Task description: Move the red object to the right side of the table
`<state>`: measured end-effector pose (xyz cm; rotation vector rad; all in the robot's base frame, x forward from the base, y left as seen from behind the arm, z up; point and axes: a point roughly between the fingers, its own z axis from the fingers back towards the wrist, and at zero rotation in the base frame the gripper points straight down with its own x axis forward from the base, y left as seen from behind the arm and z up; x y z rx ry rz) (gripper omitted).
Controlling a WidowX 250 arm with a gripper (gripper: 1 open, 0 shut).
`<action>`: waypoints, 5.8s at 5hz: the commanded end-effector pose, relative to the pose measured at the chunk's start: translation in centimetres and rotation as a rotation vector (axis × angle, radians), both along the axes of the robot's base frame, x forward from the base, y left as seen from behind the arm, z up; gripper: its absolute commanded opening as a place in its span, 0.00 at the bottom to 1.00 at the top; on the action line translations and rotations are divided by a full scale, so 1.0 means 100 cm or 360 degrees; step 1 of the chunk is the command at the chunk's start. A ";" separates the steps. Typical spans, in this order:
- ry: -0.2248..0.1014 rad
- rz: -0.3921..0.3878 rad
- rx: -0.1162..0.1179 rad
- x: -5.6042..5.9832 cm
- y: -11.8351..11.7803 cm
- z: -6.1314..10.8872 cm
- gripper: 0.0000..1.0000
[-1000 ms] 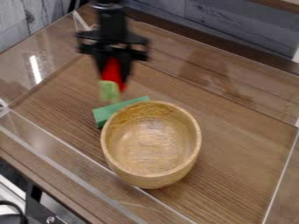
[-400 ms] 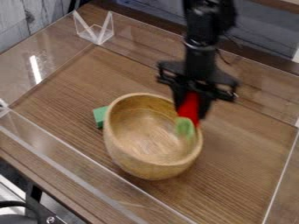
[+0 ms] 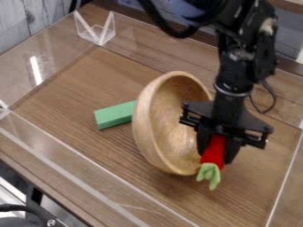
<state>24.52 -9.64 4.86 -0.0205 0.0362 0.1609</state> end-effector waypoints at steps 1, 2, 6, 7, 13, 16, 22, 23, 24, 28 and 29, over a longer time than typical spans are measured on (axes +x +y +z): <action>-0.0087 -0.0019 -0.0014 0.002 -0.005 0.008 0.00; -0.0087 -0.0004 0.0000 0.004 -0.003 0.021 0.00; -0.0165 0.0022 0.0015 -0.001 -0.035 0.027 0.00; -0.0175 -0.0038 0.0020 0.004 -0.046 0.036 0.00; -0.0193 0.0169 0.0135 0.027 -0.040 0.069 0.00; -0.0143 0.0133 0.0188 0.068 -0.029 0.027 0.00; -0.0098 0.0167 0.0195 0.113 -0.012 0.021 0.00; -0.0103 0.0122 0.0189 0.105 -0.019 0.016 1.00; -0.0108 0.0081 0.0184 0.098 -0.024 0.012 1.00; -0.0162 0.0267 0.0179 0.092 -0.023 0.039 1.00; -0.0152 0.0190 0.0192 0.091 -0.028 0.042 1.00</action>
